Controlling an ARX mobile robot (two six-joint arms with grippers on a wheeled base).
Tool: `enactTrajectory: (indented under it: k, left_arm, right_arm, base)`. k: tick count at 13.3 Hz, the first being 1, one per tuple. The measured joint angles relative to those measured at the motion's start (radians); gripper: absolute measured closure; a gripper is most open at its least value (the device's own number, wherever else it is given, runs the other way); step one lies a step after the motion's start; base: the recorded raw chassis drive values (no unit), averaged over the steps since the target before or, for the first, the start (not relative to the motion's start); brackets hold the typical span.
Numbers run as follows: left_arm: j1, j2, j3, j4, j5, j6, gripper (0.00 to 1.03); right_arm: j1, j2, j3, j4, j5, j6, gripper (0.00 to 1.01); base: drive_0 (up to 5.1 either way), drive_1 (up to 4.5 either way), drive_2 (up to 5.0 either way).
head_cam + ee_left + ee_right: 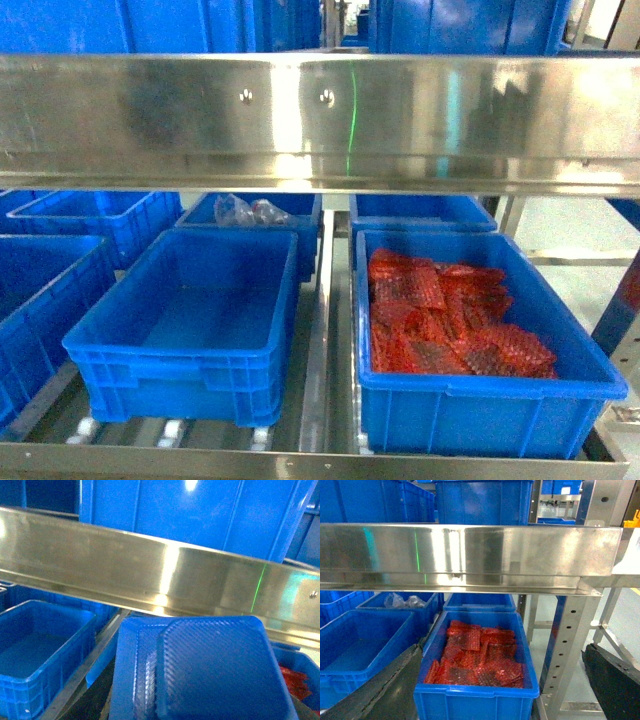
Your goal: Pick blue part to blue bin on bottom shelf
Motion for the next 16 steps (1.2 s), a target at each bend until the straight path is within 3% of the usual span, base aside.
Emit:
enactTrajectory:
  k: [16]
  left_arm:
    - [0.000, 0.000, -0.001, -0.005, 0.001, -0.007, 0.60]
  right_arm:
    - [0.000, 0.000, 0.000, -0.003, 0.000, -0.001, 0.03]
  base:
    - [0.0, 0.00, 0.0]
